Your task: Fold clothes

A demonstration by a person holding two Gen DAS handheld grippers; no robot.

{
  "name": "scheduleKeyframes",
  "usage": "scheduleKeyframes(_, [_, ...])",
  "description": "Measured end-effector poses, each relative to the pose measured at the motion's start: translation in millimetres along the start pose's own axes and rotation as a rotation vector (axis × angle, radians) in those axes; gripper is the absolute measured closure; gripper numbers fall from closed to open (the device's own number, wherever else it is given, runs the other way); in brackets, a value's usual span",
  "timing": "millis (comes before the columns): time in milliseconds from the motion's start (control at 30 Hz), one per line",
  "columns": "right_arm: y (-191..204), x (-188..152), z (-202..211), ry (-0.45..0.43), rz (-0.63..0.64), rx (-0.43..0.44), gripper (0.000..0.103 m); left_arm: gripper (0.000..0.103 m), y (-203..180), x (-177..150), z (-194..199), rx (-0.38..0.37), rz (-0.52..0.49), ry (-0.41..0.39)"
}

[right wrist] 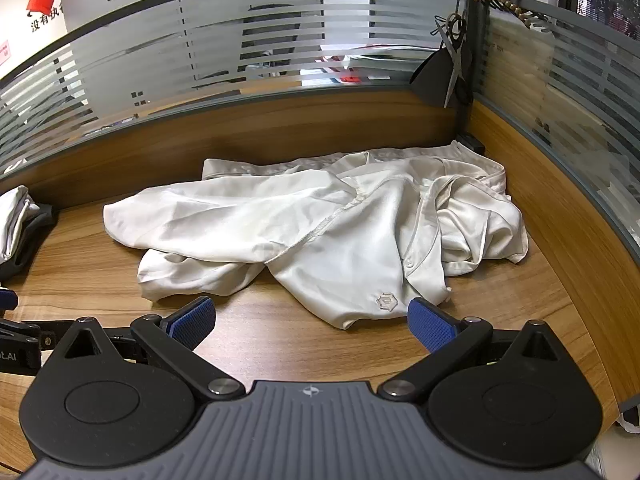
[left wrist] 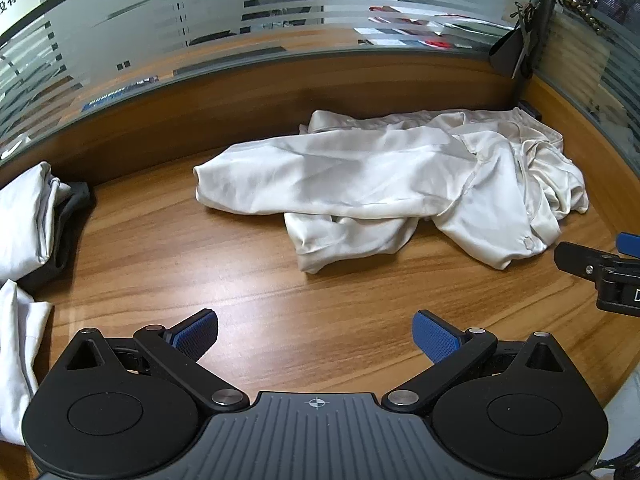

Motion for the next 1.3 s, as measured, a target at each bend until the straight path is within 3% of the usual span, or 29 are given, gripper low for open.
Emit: scheduleKeyframes(1300, [1.3, 1.0, -5.4, 0.020, -0.001, -0.001, 0.000, 0.000, -3.8, 0.8, -5.6, 0.025, -0.040, 0.027])
Point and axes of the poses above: each gripper's, at about its wrist camera, not at the fingertips, and z roughly against the way its jaws point, y to its left, x to its top, the point moved 5 cm from there along -z, roughly the way its jaws point, and after that the axes turned 7 degrees about y, right-handed, at the moved point
